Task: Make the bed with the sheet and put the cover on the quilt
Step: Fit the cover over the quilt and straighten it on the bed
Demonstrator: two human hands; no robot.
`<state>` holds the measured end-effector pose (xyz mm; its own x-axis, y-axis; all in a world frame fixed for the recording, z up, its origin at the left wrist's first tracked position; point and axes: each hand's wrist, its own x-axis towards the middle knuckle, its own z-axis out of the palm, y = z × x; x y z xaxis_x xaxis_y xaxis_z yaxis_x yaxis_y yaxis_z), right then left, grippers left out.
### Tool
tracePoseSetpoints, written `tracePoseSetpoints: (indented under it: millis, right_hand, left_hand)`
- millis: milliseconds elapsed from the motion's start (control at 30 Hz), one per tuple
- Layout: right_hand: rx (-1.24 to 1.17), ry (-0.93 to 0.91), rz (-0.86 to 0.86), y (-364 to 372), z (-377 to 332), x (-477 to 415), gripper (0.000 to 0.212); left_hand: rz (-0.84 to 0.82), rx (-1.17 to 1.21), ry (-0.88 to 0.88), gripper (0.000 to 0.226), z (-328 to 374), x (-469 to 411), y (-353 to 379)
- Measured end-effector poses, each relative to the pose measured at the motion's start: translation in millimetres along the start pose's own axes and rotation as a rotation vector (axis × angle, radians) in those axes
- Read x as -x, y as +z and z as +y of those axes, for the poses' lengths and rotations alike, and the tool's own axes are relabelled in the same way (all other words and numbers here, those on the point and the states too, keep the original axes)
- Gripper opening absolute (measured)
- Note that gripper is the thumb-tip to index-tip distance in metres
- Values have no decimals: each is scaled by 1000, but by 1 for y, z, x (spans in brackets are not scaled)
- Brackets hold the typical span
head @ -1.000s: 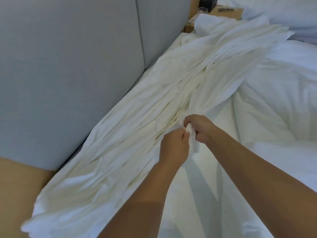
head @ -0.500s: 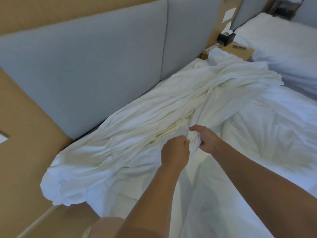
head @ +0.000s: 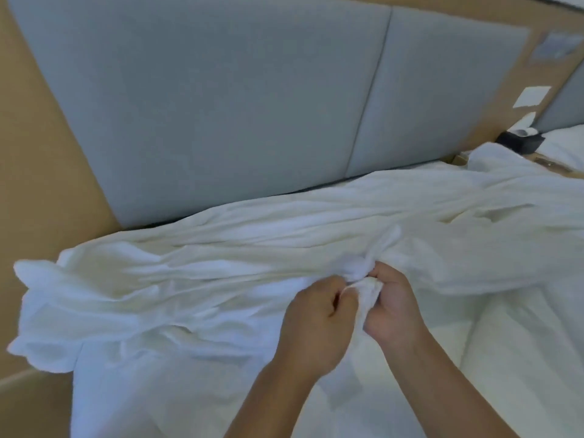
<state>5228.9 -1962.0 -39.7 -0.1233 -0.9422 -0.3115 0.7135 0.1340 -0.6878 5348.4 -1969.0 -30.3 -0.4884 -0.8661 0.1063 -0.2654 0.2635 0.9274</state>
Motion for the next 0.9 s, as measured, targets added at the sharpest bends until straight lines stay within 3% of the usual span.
tracePoseSetpoints:
  millis: [100, 133, 200, 233, 300, 367, 400, 467, 500, 600, 633, 700, 767, 833, 900]
  right_hand:
    - [-156, -16, -3, -10, -14, 13, 28]
    - [-193, 9, -20, -12, -21, 16, 30]
    - [-210, 59, -38, -19, -27, 18, 42]
    - [-185, 79, -31, -25, -24, 17, 48]
    - [-120, 95, 44, -34, -11, 17, 38]
    - [-180, 104, 122, -41, 2, 18, 29]
    - [-220, 113, 147, -42, 6, 19, 29]
    - [-231, 145, 183, -43, 10, 24, 32]
    - [-201, 156, 193, -41, 8, 27, 33]
    - [-134, 131, 231, -37, -2, 26, 33]
    - [-138, 116, 250, -38, -4, 25, 31]
    - [-176, 90, 274, -39, -7, 20, 26]
    - [-218, 131, 187, -34, -8, 20, 21]
    - [-274, 174, 119, -32, -7, 26, 37]
    - [-307, 181, 70, -35, -4, 34, 46]
  left_hand:
    - [295, 98, -169, 12, 4, -11, 10]
    - [258, 27, -243, 28, 8, -20, 13]
    - [-6, -120, -418, 48, 18, -47, 19]
    - [-153, -117, -488, 42, 18, -59, 25]
    - [-307, -36, -570, 28, 7, -72, 41]
    - [-289, -169, -511, 35, -6, -71, 52]
    - [-200, -271, -433, 39, -11, -66, 54]
    - [-25, -391, -205, 37, -8, -52, 53]
    - [-25, -412, -85, 37, -1, -45, 51]
    - [-328, -589, 178, 41, 17, -26, 42]
    - [-423, -570, 140, 39, 15, -23, 38]
    - [-482, -243, -119, 39, 8, -17, 27]
    - [-231, 24, -260, 26, -5, -16, 15]
    - [36, -31, -213, 5, -18, -21, 6]
    - [-86, -263, -228, 33, -24, -24, 7]
